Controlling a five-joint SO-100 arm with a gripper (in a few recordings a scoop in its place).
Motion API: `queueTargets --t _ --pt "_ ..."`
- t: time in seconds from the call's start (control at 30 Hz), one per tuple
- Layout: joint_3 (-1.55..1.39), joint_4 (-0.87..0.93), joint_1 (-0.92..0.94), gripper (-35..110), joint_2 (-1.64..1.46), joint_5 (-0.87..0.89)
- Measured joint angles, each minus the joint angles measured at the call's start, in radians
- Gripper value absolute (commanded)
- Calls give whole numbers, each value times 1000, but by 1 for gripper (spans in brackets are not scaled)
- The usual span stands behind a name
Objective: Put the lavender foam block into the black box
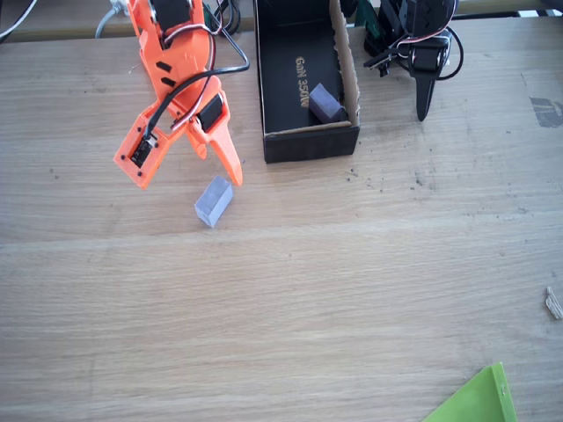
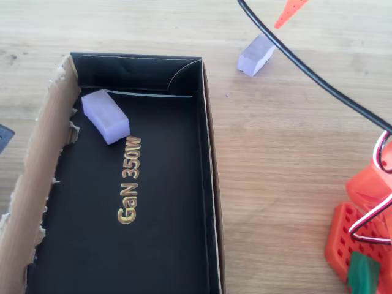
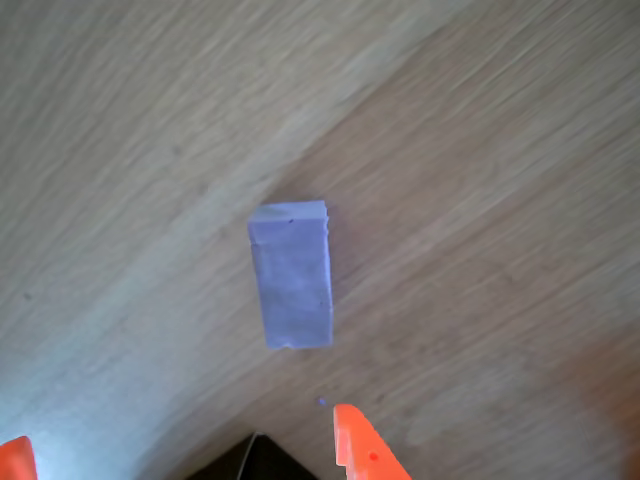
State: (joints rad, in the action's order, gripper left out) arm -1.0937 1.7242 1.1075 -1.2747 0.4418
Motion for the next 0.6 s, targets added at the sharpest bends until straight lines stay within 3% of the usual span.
queueTargets --t 0.6 --pt "0 -15 69 42 61 -31"
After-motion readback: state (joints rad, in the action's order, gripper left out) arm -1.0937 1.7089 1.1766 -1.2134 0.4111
